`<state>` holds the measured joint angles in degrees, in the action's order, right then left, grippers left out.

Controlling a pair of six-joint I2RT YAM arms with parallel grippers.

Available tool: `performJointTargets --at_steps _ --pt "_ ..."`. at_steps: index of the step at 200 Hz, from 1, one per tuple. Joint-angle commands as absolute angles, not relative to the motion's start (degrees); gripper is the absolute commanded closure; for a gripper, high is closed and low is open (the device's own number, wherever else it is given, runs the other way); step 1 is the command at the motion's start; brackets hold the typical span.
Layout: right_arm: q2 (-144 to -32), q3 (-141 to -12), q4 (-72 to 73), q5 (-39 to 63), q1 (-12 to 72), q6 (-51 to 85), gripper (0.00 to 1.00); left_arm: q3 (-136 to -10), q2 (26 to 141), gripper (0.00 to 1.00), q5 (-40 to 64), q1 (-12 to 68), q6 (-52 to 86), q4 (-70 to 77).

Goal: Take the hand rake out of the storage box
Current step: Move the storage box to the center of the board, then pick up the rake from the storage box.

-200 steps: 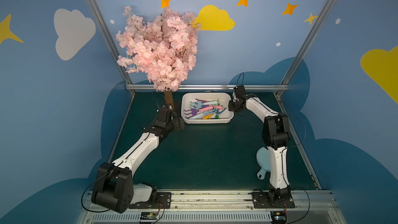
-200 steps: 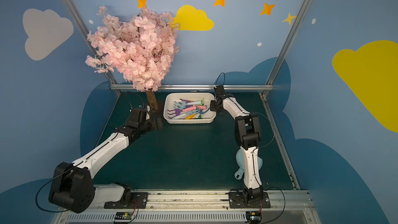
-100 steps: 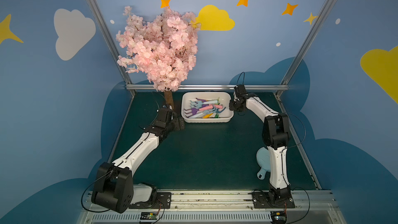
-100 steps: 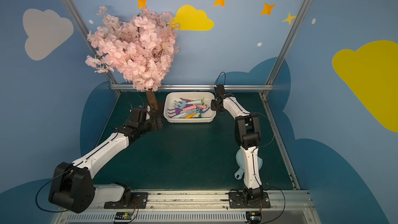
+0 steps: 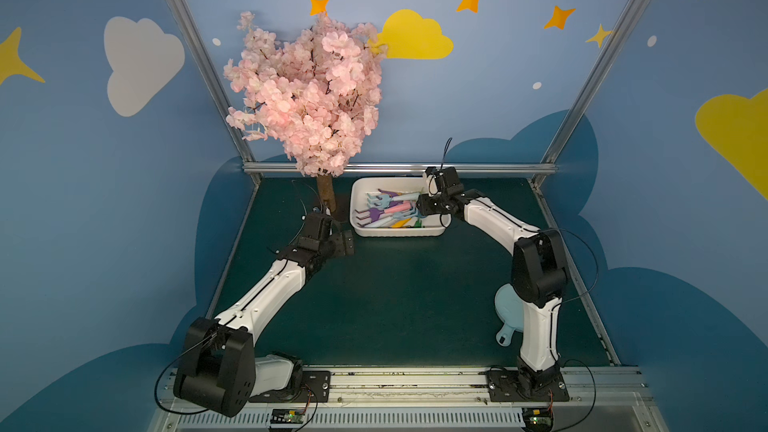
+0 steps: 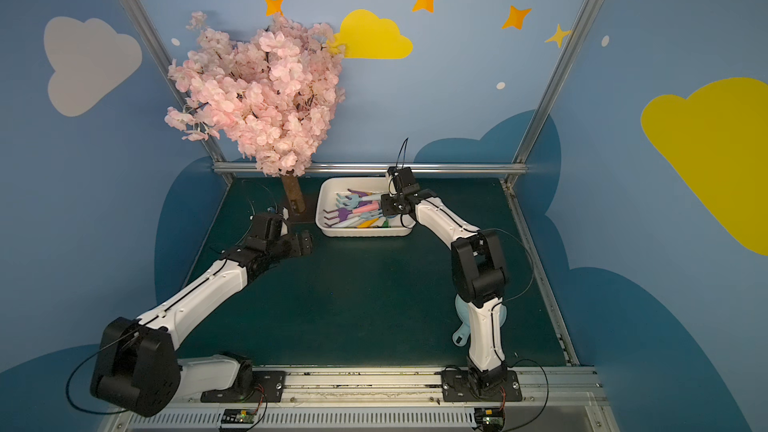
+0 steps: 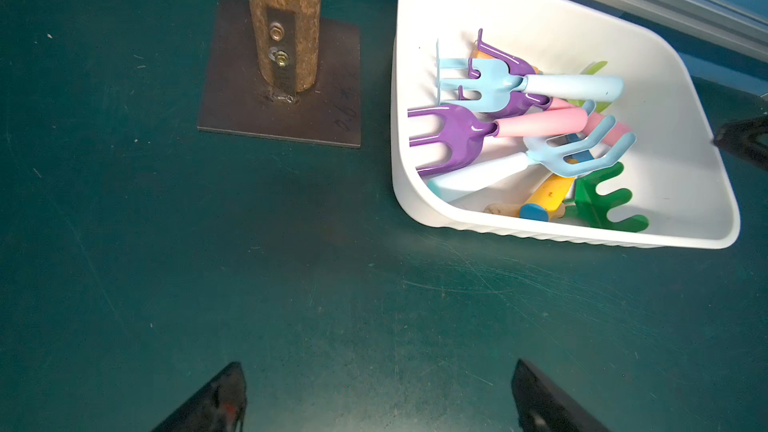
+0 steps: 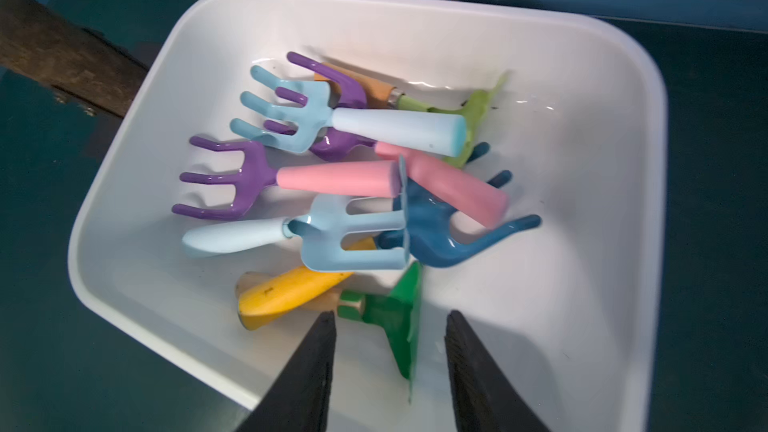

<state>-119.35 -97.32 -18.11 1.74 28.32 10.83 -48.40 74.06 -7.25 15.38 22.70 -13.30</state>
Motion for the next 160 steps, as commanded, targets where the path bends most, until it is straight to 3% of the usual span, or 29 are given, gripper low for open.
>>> performJointTargets --at_steps 1,20,48,79,137,160 --pt "-123.9 -100.3 -13.7 0.0 28.6 8.1 0.56 -47.2 72.5 0.00 -6.9 15.1 22.6 -13.1" --pt "-127.3 -103.1 -14.4 0.2 28.6 7.9 0.62 -47.0 72.2 0.00 -6.9 15.1 22.5 -13.4" --pt "-130.3 -104.4 -13.7 0.6 28.5 8.2 0.63 -46.3 71.4 0.00 -7.6 15.1 22.3 -14.1" --pt "-132.2 -105.7 -12.0 2.5 28.5 7.6 0.79 -45.7 70.8 0.00 -7.9 15.1 22.4 -14.3" --pt "-132.4 -109.1 -13.1 0.8 28.3 3.7 1.00 -45.2 69.7 0.00 -6.9 15.2 23.0 -14.4" --pt "-130.1 -108.1 -13.3 0.6 28.3 2.8 1.00 -45.2 69.0 0.00 -6.9 15.1 22.9 -14.6"
